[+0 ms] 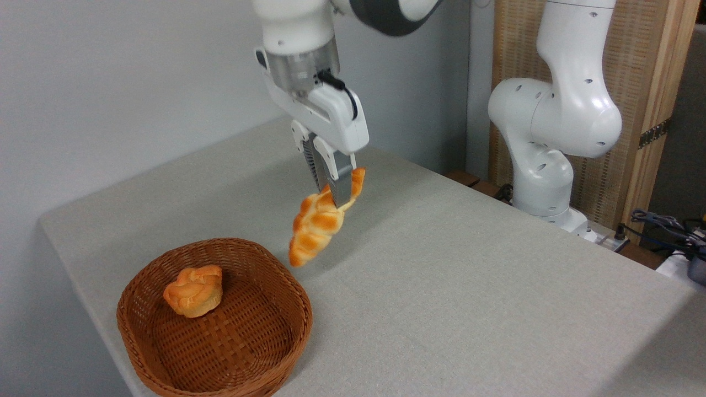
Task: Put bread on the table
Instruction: 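Lower the braided roll onto the table beside the basket and release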
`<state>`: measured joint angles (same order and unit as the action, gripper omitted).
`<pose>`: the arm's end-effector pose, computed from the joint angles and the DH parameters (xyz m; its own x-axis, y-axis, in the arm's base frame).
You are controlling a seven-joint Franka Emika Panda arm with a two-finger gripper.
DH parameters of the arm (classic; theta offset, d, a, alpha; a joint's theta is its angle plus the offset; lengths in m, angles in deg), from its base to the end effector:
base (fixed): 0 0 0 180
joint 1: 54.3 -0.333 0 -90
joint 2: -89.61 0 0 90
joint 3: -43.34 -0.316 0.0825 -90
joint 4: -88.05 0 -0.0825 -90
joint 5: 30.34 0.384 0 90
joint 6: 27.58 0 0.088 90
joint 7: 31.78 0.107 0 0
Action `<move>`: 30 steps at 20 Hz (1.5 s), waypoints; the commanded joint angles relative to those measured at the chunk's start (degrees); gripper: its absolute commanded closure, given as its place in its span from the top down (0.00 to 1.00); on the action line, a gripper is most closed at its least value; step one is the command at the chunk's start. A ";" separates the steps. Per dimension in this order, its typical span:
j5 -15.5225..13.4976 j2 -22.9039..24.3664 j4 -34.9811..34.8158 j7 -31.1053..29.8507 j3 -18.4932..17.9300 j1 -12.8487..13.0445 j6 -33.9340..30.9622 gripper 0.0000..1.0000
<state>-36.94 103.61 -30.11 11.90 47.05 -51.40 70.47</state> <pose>0.4679 -0.0672 0.5300 0.6573 -0.7536 -0.0116 -0.7447 -0.6518 0.1436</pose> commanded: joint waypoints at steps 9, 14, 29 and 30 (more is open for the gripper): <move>2.73 -3.00 -2.07 0.26 0.69 3.87 5.93 0.82; 3.09 -3.97 -2.16 0.70 1.74 4.40 5.84 0.99; 5.73 -4.32 -1.73 4.92 1.74 4.93 3.99 1.00; 5.81 -4.24 -1.37 4.83 1.57 4.93 3.99 1.00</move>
<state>-31.90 99.12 -32.35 16.35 49.04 -46.88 75.32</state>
